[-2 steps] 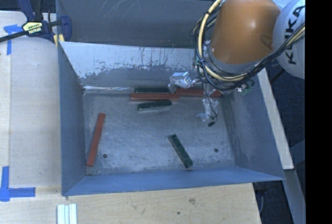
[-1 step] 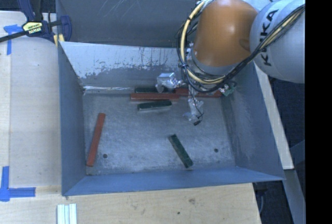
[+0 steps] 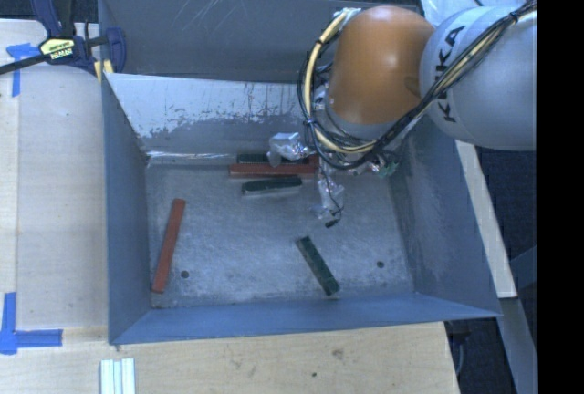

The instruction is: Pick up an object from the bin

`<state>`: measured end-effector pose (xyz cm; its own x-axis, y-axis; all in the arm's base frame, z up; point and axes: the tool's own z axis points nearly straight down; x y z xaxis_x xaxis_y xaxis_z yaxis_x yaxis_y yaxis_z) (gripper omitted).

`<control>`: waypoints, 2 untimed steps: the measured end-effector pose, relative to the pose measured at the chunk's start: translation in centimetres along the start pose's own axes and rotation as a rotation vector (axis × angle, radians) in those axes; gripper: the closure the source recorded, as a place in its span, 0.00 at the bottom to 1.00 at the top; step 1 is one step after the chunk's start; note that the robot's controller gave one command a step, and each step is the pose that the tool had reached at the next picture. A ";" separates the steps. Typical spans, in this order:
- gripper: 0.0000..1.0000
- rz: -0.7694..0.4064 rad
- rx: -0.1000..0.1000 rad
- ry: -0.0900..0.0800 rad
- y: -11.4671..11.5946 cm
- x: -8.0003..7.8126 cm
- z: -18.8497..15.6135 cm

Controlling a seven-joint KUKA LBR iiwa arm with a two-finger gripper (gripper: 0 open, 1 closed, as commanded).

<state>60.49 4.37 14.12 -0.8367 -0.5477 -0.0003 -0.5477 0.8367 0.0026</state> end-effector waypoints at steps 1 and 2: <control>1.00 0.100 0.007 -0.015 -2.1 -0.9 6.7; 1.00 0.100 0.007 -0.015 -2.2 -0.9 6.7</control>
Offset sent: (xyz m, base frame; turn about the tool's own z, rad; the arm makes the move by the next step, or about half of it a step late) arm 0.0000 0.0000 0.0000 0.0000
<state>62.38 3.06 7.45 -0.8871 -0.4614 -0.0150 -0.4614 0.8872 -0.0034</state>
